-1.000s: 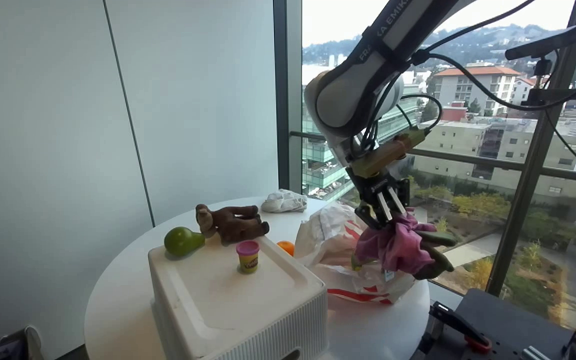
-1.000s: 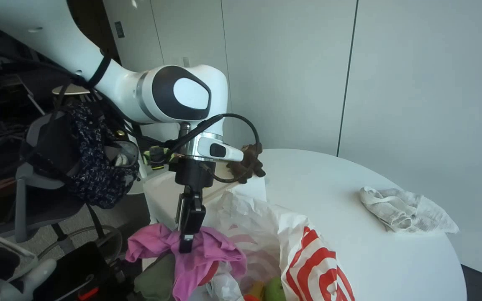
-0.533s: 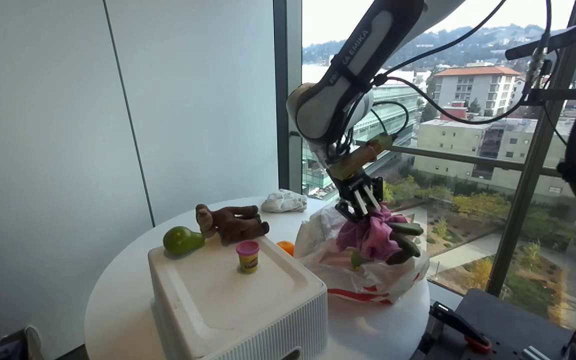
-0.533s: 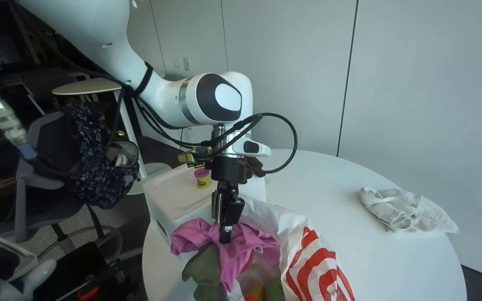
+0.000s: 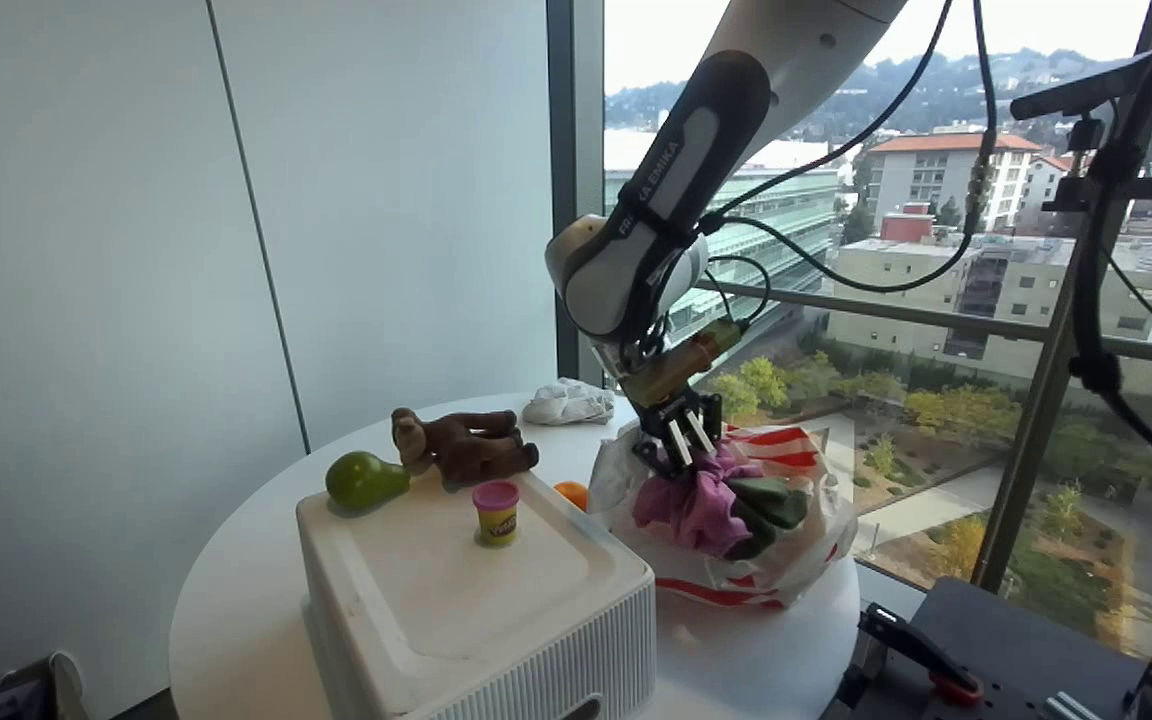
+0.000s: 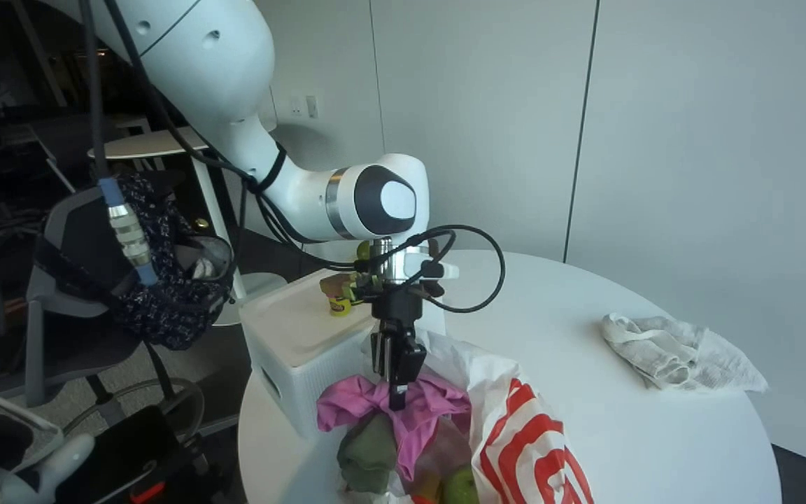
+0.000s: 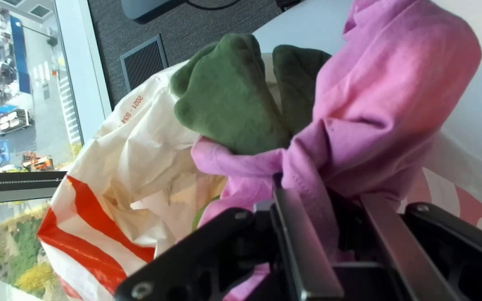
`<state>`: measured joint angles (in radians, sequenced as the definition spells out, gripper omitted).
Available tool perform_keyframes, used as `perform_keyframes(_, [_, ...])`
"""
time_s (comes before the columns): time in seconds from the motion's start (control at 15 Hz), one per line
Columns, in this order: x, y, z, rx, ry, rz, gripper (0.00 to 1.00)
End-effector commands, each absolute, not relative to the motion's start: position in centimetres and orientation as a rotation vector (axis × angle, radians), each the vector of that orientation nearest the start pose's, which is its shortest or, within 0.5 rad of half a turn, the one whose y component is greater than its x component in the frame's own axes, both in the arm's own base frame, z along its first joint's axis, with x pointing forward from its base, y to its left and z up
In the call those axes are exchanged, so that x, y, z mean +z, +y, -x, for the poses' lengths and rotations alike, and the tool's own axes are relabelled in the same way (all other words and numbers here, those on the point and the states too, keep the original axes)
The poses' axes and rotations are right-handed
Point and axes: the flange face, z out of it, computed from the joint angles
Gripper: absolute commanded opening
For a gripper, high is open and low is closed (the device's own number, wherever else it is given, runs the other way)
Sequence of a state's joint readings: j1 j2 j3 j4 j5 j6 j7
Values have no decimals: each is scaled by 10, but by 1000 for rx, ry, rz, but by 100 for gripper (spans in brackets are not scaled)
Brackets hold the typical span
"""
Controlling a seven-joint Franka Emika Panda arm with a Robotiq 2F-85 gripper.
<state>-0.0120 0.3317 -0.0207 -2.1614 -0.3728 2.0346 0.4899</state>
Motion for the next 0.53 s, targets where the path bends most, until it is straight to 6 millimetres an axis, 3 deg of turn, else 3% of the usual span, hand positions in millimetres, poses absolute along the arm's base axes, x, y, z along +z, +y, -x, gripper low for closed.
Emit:
perform_keyframes(0.0, [205,-53,-524,603,523,3458,9])
perform_keyframes(0.2, [209,-62,-530,438,532,3515,9])
perform_keyframes(0.33, [219,-60,-537,316,497,3566,9])
perform_keyframes(0.47, [216,-58,-541,263,471,3595,9])
